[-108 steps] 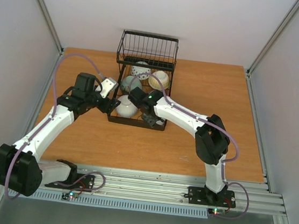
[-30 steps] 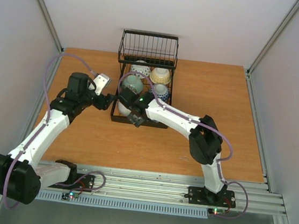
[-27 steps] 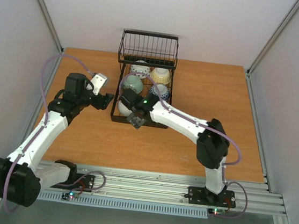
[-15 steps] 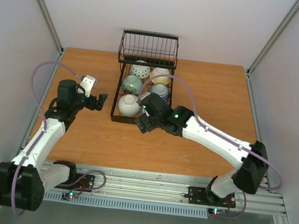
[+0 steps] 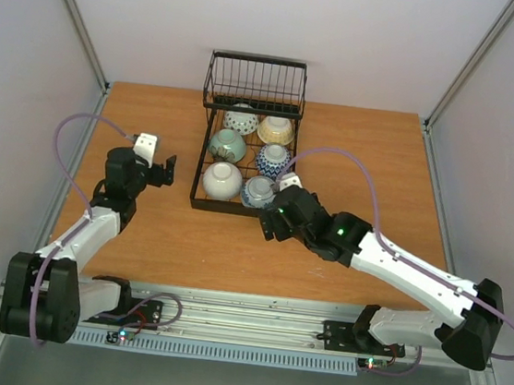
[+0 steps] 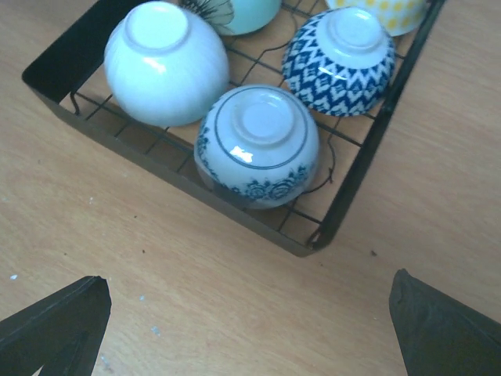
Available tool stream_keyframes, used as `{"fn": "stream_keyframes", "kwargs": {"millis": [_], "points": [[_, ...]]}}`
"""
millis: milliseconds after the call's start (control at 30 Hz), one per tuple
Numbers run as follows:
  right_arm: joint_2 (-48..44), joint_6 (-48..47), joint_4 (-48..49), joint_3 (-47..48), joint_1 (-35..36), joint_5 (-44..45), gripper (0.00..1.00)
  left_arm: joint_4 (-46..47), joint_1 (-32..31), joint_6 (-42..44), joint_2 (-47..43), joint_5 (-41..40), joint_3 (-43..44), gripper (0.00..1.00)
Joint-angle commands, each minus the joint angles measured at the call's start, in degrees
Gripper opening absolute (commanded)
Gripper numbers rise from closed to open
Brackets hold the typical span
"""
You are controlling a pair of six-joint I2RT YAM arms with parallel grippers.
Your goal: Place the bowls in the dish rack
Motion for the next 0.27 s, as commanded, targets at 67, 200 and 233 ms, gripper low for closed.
{"fn": "stream_keyframes", "kwargs": {"millis": [67, 200, 233], "points": [[-6.84, 4.15, 0.62, -3.15, 0.46, 5.62, 0.99, 13.96, 0.35, -2.16, 2.12, -8.78, -2.75, 0.99], [-8.63, 4.55, -0.21, -3.84, 0.46, 6.34, 0.99, 14.78, 0.35, -2.24, 3.66, -9.45, -2.78, 0.99], [-8.72, 4.7, -0.58, -3.92, 0.46, 6.67, 0.99, 14.86, 0.35, -2.29, 4.07, -9.31, -2.8, 0.99]]}}
